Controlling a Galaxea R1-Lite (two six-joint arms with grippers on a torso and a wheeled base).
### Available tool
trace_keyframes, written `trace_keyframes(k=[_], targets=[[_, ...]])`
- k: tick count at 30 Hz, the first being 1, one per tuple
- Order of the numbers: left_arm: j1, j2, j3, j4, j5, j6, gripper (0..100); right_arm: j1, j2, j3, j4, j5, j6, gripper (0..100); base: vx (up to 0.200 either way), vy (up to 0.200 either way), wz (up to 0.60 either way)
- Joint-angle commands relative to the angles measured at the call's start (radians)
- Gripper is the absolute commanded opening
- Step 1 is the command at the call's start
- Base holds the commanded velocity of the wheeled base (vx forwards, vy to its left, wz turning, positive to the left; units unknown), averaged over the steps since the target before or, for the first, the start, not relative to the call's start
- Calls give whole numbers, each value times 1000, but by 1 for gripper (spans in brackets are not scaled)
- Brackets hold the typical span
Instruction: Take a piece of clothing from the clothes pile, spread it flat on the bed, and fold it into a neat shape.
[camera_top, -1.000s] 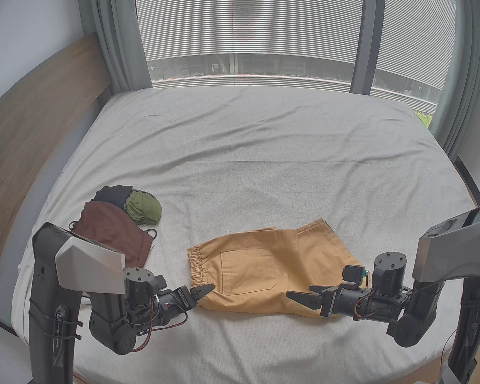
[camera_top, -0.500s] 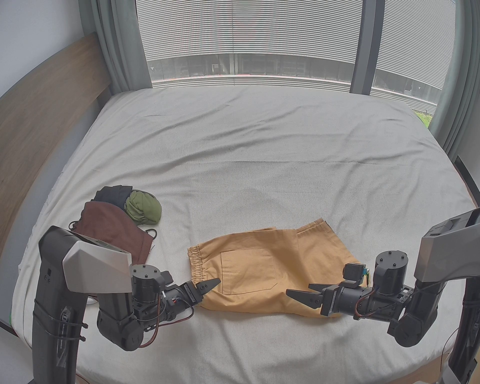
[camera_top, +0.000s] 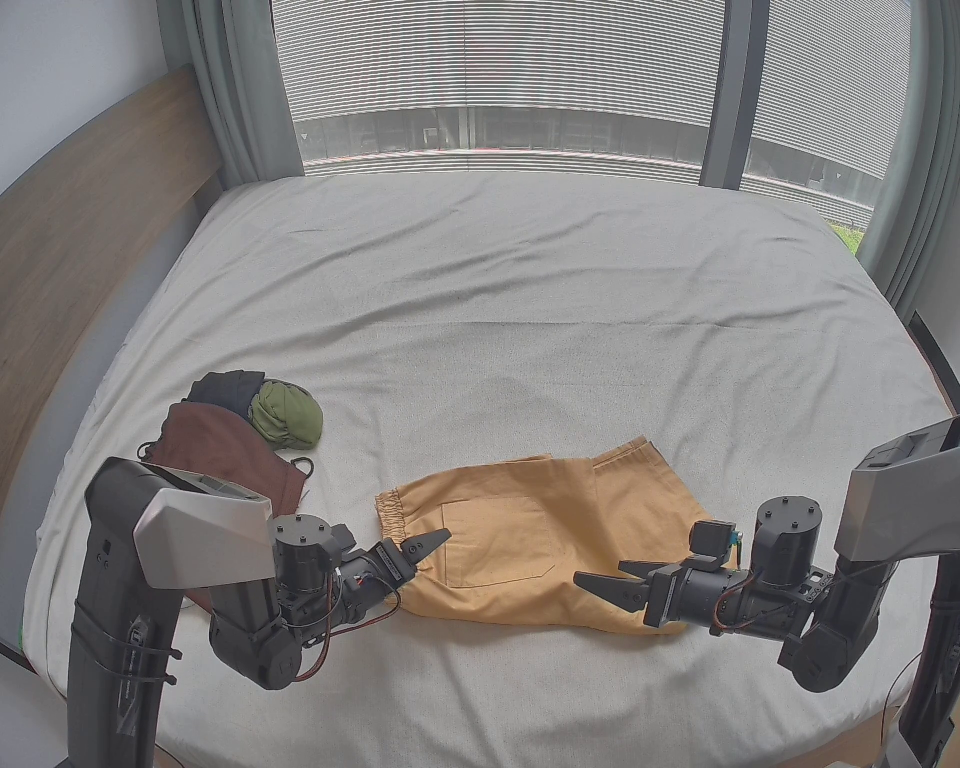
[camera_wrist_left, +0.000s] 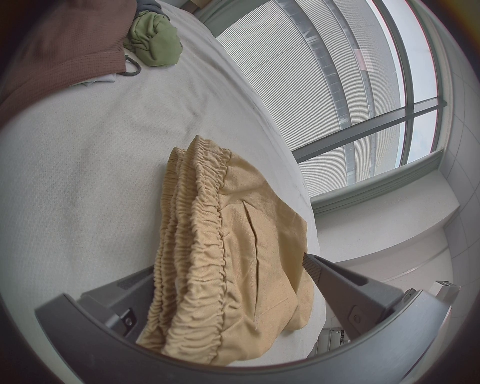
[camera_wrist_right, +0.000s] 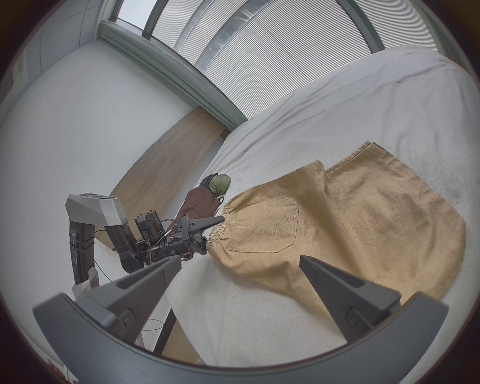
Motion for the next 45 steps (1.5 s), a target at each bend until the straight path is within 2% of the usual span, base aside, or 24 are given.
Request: trace_keyframes(k=[1,11,12,19,25,27,31,45], targets=[[0,5,-15,-1,0,-3,100,-1,0,-1,0,1,0,100,0,0,0],[0,5,-16,-1,0,-3,100,2,-2,-1,0,1,0,100,0,0,0],[0,5,-16,-1,0,-5,0,2,0,-1,0,1,0,100,0,0,0],[8,-1,-23,-2,2,-53,0,4,4,-1,0,-1,0,100,0,0,0],[32,-10,5,-2,28,-39,0,-2,4,-1,0,1,0,100,0,0,0],[52,-15,25,-4,51,-40,0,-4,4,-1,0,1,0,100,0,0,0],[78,-62,74,-4,45,-42,0,1,6,-1,0,1,0,100,0,0,0],[95,-142,209,-4,52,-39,0,-4,7,-3,0,1,0,100,0,0,0]])
